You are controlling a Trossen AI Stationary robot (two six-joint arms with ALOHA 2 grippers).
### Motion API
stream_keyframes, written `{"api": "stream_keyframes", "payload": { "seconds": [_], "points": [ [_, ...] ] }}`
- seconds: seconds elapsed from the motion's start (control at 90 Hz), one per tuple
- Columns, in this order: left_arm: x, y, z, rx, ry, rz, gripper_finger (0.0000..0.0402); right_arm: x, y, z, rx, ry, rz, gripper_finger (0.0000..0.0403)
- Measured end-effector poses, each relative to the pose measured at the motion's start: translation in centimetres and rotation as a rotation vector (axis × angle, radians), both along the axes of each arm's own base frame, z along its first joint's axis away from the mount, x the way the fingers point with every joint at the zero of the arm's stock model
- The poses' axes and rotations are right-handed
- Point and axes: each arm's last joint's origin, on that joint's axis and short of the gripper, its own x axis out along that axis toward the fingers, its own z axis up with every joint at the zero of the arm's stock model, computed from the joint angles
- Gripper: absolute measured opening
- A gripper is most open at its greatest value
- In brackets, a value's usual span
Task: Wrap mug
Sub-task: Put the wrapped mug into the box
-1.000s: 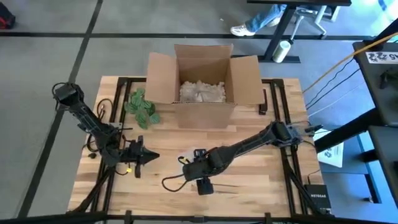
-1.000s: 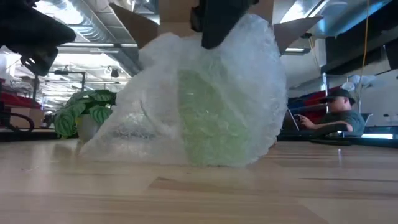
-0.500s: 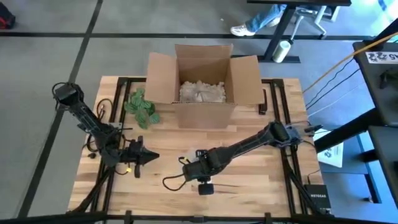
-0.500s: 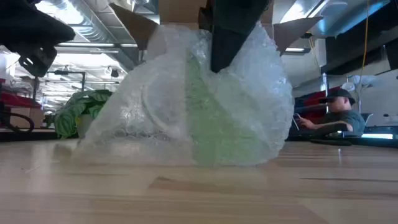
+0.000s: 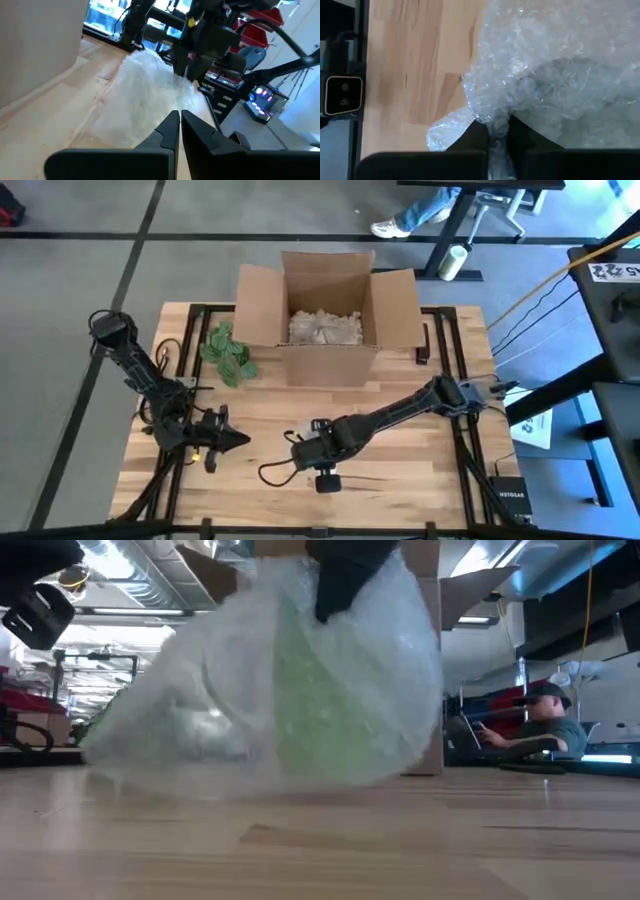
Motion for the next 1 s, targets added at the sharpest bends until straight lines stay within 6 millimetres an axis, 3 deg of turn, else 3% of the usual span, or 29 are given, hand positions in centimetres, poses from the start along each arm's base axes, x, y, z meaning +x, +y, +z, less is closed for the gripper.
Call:
{"api": "stream_keyframes", "payload": {
  "seconds": [0.111, 0.367, 0.667, 1.0],
  "points": [
    [-0.2, -0.2, 0.0, 0.012, -0.001, -0.018, 0.0000, 0.0, 0.2, 2.2, -0.044, -0.057, 0.012, 0.0002],
    [-0.4, -0.3, 0.0, 0.009, -0.003, -0.027, 0.0000, -0.1, 0.4, 9.5, -0.082, -0.363, 0.055, 0.0001],
    [-0.4, -0.3, 0.0, 0.009, -0.004, -0.020, 0.0000, -3.1, -1.3, 17.6, -0.139, -0.690, 0.051, 0.0000],
    [-0.4, -0.3, 0.0, 0.011, -0.003, -0.019, 0.0000, -7.9, -3.9, 25.6, -0.269, -1.029, 0.008, 0.0000]
  ]
}}
